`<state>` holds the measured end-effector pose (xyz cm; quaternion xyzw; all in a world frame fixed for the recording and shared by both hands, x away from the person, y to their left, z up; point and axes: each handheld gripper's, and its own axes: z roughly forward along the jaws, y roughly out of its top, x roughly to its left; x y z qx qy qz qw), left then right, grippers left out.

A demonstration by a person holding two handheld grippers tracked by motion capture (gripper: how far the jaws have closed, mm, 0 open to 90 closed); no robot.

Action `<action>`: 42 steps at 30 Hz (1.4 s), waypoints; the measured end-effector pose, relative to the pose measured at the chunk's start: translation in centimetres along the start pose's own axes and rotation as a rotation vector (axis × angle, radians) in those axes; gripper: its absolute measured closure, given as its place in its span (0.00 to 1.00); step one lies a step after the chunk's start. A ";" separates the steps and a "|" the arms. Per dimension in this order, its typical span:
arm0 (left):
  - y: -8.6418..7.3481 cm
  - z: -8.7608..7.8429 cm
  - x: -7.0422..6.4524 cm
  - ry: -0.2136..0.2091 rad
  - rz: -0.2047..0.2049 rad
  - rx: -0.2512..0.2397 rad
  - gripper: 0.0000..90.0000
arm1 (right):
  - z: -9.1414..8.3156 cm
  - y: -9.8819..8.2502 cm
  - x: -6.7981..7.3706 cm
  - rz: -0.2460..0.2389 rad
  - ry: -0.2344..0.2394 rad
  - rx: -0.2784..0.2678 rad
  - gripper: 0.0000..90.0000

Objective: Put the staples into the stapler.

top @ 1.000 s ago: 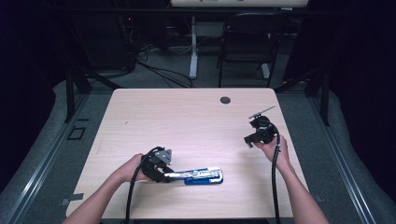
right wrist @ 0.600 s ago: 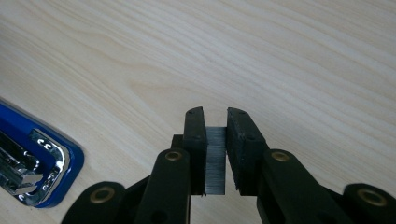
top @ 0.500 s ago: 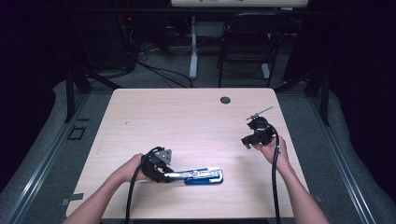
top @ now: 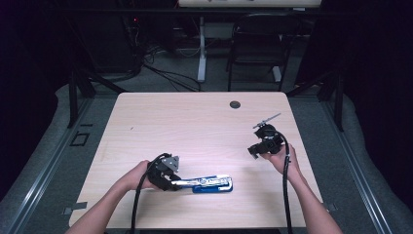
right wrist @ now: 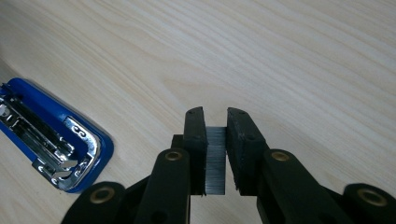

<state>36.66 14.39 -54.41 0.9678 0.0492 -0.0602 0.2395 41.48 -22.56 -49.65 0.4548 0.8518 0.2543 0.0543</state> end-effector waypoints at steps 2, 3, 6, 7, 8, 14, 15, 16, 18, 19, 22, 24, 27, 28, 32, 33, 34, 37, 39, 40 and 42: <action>0.0 0.0 0.0 0.004 -0.001 -0.005 0.73 | -0.1 0.0 0.2 -0.019 0.009 0.014 0.88; 0.0 0.0 0.0 0.007 -0.001 -0.003 0.73 | -0.2 0.0 0.4 -0.019 0.009 0.014 0.88; 0.0 0.0 0.0 -0.003 -0.001 -0.006 0.73 | -0.1 0.0 0.8 -0.029 0.028 0.003 0.88; 0.0 0.0 0.0 -0.003 0.000 -0.006 0.73 | 0.0 0.0 1.0 -0.026 0.033 0.003 0.88; 0.0 0.0 0.0 0.004 0.001 -0.002 0.73 | 0.0 0.0 1.1 -0.033 0.034 0.007 0.88; 0.0 0.0 0.0 0.007 0.003 -0.005 0.73 | 0.1 0.0 1.5 -0.067 0.050 0.018 0.88; 0.0 0.0 0.1 0.004 0.004 -0.004 0.73 | 0.1 0.0 1.6 -0.066 0.056 0.019 0.88; 0.0 0.1 0.0 0.020 0.003 -0.009 0.73 | 0.2 0.0 1.8 -0.064 0.060 0.015 0.88; 0.0 0.1 0.0 0.021 0.005 -0.008 0.73 | 0.2 0.0 2.0 -0.074 0.066 0.013 0.88; 0.0 0.0 0.0 0.023 0.007 -0.002 0.73 | 0.2 0.0 2.2 -0.081 0.071 0.014 0.88; 0.0 0.1 0.0 0.018 0.008 -0.009 0.73 | 0.3 -0.1 2.5 -0.087 0.086 0.005 0.88; 0.0 0.0 0.1 0.001 0.009 -0.005 0.73 | 0.4 0.0 2.6 -0.101 0.093 0.008 0.88; 0.0 0.1 0.1 0.017 0.009 -0.010 0.73 | 0.4 0.1 2.8 -0.109 0.092 0.016 0.88; 0.0 0.1 0.1 0.013 0.010 -0.010 0.73 | 0.5 0.1 2.7 -0.121 0.093 0.018 0.88; -0.1 0.1 0.2 0.010 0.012 -0.012 0.73 | 0.6 0.2 3.2 -0.125 0.103 0.012 0.88; -0.1 0.1 0.2 0.009 0.013 -0.012 0.73 | 0.6 0.3 3.3 -0.126 0.110 0.007 0.88; -0.1 0.1 0.2 0.009 0.014 -0.012 0.73 | 0.6 0.4 3.3 -0.140 0.114 0.013 0.88; -0.1 0.1 0.3 0.007 0.013 -0.012 0.73 | 0.7 0.5 3.6 -0.149 0.131 0.006 0.88; 0.0 0.0 0.4 -0.008 0.016 -0.003 0.73 | 1.0 0.5 3.9 -0.138 0.150 -0.012 0.88; 0.0 0.0 0.4 -0.009 0.015 -0.004 0.73 | 0.9 0.6 3.9 -0.167 0.144 0.012 0.88; -0.1 0.0 0.4 -0.013 0.013 -0.010 0.73 | 1.0 0.6 4.2 -0.170 0.161 0.003 0.88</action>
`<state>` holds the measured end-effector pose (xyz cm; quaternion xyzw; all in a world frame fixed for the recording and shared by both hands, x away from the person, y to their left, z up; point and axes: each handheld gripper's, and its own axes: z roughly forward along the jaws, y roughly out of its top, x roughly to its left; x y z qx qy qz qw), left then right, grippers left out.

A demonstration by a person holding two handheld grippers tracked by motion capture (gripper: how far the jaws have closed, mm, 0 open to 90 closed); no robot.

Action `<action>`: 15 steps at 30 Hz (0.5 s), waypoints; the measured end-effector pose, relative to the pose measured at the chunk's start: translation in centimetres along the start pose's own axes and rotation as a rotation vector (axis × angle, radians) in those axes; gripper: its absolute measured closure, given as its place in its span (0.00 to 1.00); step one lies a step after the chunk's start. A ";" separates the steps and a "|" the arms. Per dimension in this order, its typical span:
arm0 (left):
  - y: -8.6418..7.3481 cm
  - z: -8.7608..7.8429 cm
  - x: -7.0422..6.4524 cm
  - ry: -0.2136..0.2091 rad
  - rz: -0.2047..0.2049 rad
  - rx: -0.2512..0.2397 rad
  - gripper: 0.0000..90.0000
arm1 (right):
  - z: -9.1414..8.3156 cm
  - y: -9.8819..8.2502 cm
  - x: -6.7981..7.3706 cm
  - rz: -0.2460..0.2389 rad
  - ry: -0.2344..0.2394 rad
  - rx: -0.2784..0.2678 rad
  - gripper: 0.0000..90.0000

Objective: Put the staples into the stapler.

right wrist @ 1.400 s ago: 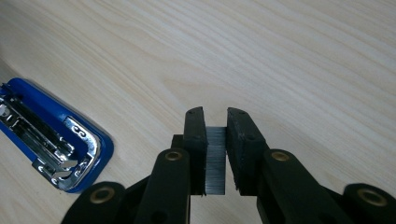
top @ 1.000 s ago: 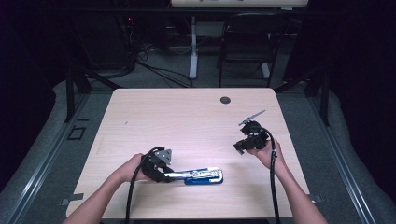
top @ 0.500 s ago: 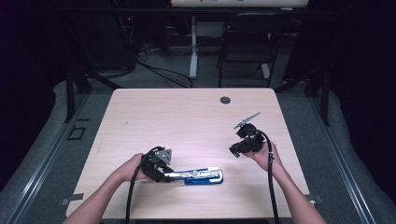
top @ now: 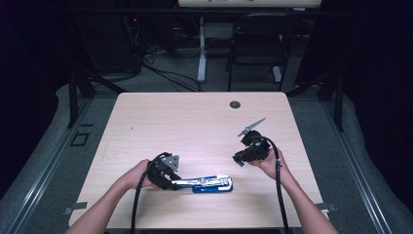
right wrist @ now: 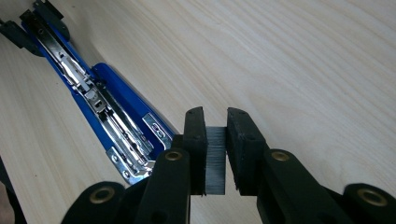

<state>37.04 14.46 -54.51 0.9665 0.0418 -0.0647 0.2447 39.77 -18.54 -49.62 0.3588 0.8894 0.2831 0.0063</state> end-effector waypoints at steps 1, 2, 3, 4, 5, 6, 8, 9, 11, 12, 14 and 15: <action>0.0 0.0 0.0 -0.007 0.000 -0.002 0.73 | 0.1 0.0 0.2 0.003 0.000 -0.005 0.88; 0.0 0.0 0.0 -0.005 -0.001 -0.002 0.73 | 0.1 0.1 0.2 -0.007 0.005 -0.003 0.88; 0.0 0.0 0.0 -0.007 -0.001 -0.002 0.73 | 0.1 0.2 0.3 -0.013 0.017 -0.004 0.88; 0.0 0.0 0.0 0.005 0.000 0.000 0.73 | 0.2 0.2 0.4 -0.014 0.023 -0.010 0.88; 0.0 0.0 0.0 0.003 0.001 0.001 0.73 | 0.4 0.2 0.6 -0.013 0.035 -0.018 0.88; 0.0 0.0 0.0 -0.001 0.001 0.000 0.73 | 0.4 0.3 0.6 -0.027 0.032 -0.009 0.88; 0.0 0.0 0.1 -0.002 0.003 0.001 0.73 | 0.5 0.4 0.8 -0.040 0.043 -0.009 0.88; 0.0 0.0 0.0 0.013 0.002 -0.003 0.73 | 0.6 0.5 1.0 -0.043 0.050 -0.011 0.88; 0.0 0.0 0.1 0.007 0.003 -0.004 0.73 | 0.8 0.6 1.2 -0.053 0.061 -0.016 0.88; 0.0 0.0 0.1 0.007 0.003 -0.003 0.73 | 0.9 0.6 1.3 -0.070 0.067 -0.006 0.88; 0.0 0.0 0.1 0.005 0.003 -0.004 0.73 | 1.0 0.7 1.5 -0.078 0.077 -0.010 0.88; 0.0 0.0 0.2 0.005 0.005 -0.004 0.73 | 1.1 0.7 1.6 -0.088 0.081 -0.009 0.88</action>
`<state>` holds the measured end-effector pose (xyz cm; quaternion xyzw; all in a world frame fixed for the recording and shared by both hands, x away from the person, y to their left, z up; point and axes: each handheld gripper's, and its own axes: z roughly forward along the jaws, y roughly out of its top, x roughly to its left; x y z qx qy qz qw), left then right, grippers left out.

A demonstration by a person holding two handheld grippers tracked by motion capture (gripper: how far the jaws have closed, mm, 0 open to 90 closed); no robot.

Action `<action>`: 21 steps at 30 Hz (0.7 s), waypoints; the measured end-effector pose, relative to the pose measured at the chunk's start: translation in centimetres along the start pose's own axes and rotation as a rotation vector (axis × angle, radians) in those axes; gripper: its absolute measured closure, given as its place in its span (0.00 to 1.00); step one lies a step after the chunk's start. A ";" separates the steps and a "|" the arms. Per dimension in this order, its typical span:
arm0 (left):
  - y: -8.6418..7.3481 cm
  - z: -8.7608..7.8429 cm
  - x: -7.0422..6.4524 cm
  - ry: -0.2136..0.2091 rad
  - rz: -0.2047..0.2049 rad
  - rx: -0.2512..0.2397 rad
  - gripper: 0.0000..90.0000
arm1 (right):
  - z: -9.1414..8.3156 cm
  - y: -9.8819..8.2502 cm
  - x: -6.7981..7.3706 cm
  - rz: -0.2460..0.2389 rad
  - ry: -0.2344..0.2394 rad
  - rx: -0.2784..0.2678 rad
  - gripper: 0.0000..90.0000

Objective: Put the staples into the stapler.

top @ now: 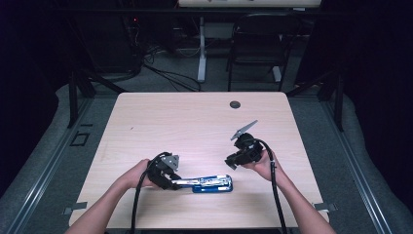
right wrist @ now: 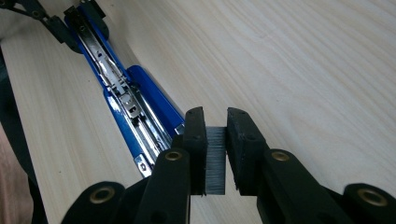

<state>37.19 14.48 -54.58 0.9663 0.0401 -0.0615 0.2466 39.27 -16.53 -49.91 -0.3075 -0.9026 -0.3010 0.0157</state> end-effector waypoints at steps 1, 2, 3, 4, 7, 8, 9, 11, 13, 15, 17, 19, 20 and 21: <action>0.0 0.0 0.0 0.000 0.000 0.000 0.73 | 0.1 0.0 0.1 -0.002 0.006 0.000 0.88; 0.0 0.0 0.0 0.000 0.000 0.000 0.73 | 0.2 0.0 0.2 -0.006 0.009 -0.002 0.88; 0.0 0.0 0.0 0.000 0.001 0.000 0.73 | 0.2 0.1 0.3 -0.023 0.011 0.003 0.88; 0.0 0.0 0.0 0.001 0.001 0.001 0.73 | 0.3 0.1 0.4 -0.026 0.016 0.002 0.88; 0.0 0.0 0.0 0.000 -0.001 0.001 0.73 | 0.6 0.2 0.8 -0.047 0.023 0.007 0.88; 0.0 0.0 0.0 0.002 0.000 0.000 0.73 | 0.6 0.2 0.9 -0.054 0.029 0.005 0.88; 0.0 0.0 0.0 0.000 0.001 0.002 0.72 | 0.7 0.2 1.0 -0.064 0.029 0.002 0.88; 0.0 0.0 0.0 0.000 0.000 0.001 0.72 | 0.9 0.2 1.2 -0.079 0.035 0.007 0.88; 0.1 0.0 0.1 -0.020 0.002 0.007 0.72 | 1.1 0.2 1.4 -0.084 0.034 0.004 0.88; 0.0 0.0 0.1 -0.020 0.000 0.006 0.72 | 1.1 0.3 1.5 -0.089 0.034 0.011 0.88; 0.0 0.0 0.1 -0.020 0.000 0.006 0.72 | 1.1 0.3 1.6 -0.097 0.034 0.010 0.88; 0.1 0.0 0.1 -0.019 0.000 0.006 0.72 | 1.1 0.3 1.7 -0.106 0.029 0.009 0.88; 0.1 0.0 0.0 -0.012 0.000 0.004 0.72 | 1.0 0.3 1.8 -0.110 0.036 0.004 0.88; 0.1 0.0 0.1 -0.014 0.000 0.005 0.72 | 1.0 0.3 1.9 -0.110 0.031 0.003 0.88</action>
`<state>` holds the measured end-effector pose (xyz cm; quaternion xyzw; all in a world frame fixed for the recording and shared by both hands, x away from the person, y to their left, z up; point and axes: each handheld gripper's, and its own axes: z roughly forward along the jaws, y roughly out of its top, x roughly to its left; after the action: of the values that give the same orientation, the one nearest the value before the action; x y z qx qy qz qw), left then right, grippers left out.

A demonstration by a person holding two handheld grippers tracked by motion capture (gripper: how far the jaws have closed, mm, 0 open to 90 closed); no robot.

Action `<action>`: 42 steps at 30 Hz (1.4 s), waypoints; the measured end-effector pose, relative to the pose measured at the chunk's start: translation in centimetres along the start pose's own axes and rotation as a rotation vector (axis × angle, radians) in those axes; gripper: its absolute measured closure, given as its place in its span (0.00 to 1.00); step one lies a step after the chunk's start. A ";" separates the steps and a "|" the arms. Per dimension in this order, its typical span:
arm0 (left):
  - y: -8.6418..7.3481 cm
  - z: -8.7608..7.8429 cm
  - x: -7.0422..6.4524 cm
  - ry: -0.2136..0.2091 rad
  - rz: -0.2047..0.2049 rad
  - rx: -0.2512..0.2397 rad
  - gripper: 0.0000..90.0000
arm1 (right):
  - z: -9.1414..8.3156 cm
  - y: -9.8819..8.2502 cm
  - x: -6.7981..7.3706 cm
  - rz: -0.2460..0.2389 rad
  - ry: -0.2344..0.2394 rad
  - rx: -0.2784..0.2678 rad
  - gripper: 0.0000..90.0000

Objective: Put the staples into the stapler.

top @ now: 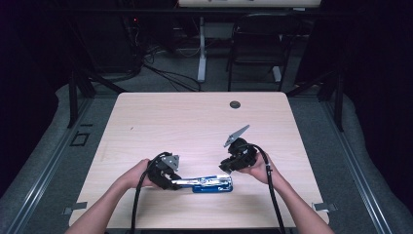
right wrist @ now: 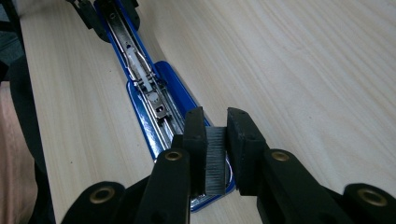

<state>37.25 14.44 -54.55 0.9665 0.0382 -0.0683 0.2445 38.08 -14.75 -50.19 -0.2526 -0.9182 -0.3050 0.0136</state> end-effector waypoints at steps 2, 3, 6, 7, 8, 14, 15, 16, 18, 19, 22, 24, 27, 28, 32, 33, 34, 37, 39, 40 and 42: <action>0.0 0.0 0.0 0.001 0.001 0.000 0.72 | 0.0 0.0 0.2 -0.011 0.005 -0.001 0.88; 0.0 0.0 0.0 0.001 0.001 0.000 0.72 | 0.1 0.1 0.2 -0.012 0.007 0.000 0.88; 0.0 0.0 0.0 0.000 0.004 0.000 0.72 | 0.2 0.2 0.3 -0.027 0.010 0.005 0.88; 0.0 0.0 0.0 0.000 0.003 -0.001 0.72 | 0.2 0.2 0.3 -0.027 0.010 0.009 0.88; 0.0 0.0 0.0 0.000 0.003 0.000 0.72 | 0.2 0.2 0.3 -0.029 0.012 0.008 0.88; 0.0 0.0 0.1 0.000 0.006 0.002 0.72 | 0.2 0.2 0.4 -0.046 0.024 0.009 0.88; 0.0 0.0 0.1 0.000 0.004 0.000 0.72 | 0.2 0.2 0.4 -0.048 0.022 0.011 0.88; 0.0 0.0 0.0 0.001 0.004 0.001 0.72 | 0.2 0.2 0.4 -0.049 0.023 0.010 0.88; 0.0 0.0 0.0 0.001 0.003 0.000 0.72 | 0.3 0.2 0.5 -0.049 0.028 0.008 0.88; 0.0 0.0 0.1 0.001 0.006 0.002 0.72 | 0.3 0.3 0.6 -0.053 0.033 0.005 0.88; 0.0 0.0 0.1 0.000 0.004 0.001 0.72 | 0.4 0.3 0.6 -0.060 0.035 0.009 0.88; 0.0 0.0 0.1 0.001 0.006 0.002 0.72 | 0.4 0.3 0.6 -0.070 0.035 0.014 0.88; 0.0 0.0 0.1 0.001 0.005 0.001 0.72 | 0.5 0.4 0.7 -0.075 0.042 0.010 0.88; 0.0 0.0 0.1 0.001 0.005 0.001 0.72 | 0.5 0.4 0.7 -0.082 0.048 0.011 0.88; 0.0 0.1 0.1 0.014 0.002 -0.002 0.72 | 0.6 0.4 0.7 -0.096 0.055 0.009 0.88; 0.0 0.1 0.1 0.012 0.002 -0.002 0.72 | 0.6 0.4 0.6 -0.103 0.060 0.012 0.88; 0.0 0.0 0.2 -0.012 0.005 0.002 0.72 | 0.7 0.4 0.7 -0.105 0.060 0.010 0.88; 0.0 0.1 0.2 0.007 0.003 -0.004 0.72 | 0.8 0.5 0.7 -0.117 0.067 0.014 0.88; 0.0 0.1 0.2 0.005 0.003 -0.004 0.72 | 1.0 0.5 0.8 -0.128 0.074 0.019 0.88; 0.0 0.0 0.2 0.002 0.003 -0.003 0.72 | 1.1 0.4 0.8 -0.135 0.075 0.019 0.88; 0.0 0.0 0.3 -0.010 0.004 0.002 0.72 | 1.2 0.4 0.9 -0.143 0.083 0.028 0.88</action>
<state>37.50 14.44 -54.57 0.9664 0.0351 -0.0725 0.2439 37.64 -13.37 -50.83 -0.1731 -0.9367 -0.3026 0.0332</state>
